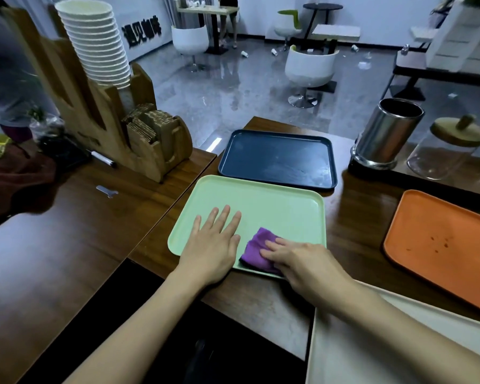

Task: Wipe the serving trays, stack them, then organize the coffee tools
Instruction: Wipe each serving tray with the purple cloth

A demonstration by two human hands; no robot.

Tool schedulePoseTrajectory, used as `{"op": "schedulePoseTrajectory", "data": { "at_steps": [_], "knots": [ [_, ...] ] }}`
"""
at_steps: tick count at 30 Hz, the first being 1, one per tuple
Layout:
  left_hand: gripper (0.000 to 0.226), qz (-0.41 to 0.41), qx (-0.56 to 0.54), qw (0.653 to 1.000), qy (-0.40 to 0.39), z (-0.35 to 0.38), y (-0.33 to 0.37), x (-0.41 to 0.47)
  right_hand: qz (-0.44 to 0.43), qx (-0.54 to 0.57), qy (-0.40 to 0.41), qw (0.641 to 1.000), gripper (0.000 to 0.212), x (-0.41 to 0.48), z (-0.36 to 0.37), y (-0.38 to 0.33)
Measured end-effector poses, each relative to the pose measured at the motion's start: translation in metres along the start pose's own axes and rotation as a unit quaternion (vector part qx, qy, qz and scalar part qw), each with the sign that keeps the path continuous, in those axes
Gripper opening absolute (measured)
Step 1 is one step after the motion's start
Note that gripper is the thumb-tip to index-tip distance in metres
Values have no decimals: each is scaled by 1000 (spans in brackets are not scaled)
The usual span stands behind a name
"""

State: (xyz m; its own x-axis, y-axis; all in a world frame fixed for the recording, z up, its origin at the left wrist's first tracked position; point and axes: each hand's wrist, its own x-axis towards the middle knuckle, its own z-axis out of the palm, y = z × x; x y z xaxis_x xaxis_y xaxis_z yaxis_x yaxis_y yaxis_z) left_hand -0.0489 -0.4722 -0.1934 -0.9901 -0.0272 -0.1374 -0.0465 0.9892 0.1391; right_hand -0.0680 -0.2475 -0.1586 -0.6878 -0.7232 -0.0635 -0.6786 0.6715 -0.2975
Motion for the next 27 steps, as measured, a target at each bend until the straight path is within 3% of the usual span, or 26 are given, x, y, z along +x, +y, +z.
{"op": "schedulePoseTrajectory", "data": {
  "at_steps": [7, 14, 19, 22, 25, 27],
  "knots": [
    [57, 18, 0, 1000, -11, -1, -3, -2, 20, -32, -3, 999, 44, 13, 4, -3],
    [56, 8, -17, 1000, 15, 2, -5, -13, 164, -72, 77, 981, 31, 70, -10, 28],
    [53, 6, -32, 998, 51, 7, -6, -12, 43, -38, 76, 995, 31, 76, 10, -2],
    [53, 4, -31, 998, 60, 7, -3, -11, 58, 62, 117, 990, 34, 68, 1, 9],
    [52, 40, -39, 987, 151, 7, -1, -17, 78, 111, 184, 973, 32, 63, -9, 21],
    [41, 82, -67, 969, 222, 16, 2, -29, 57, 100, 183, 976, 31, 63, -9, 18]
  ]
}}
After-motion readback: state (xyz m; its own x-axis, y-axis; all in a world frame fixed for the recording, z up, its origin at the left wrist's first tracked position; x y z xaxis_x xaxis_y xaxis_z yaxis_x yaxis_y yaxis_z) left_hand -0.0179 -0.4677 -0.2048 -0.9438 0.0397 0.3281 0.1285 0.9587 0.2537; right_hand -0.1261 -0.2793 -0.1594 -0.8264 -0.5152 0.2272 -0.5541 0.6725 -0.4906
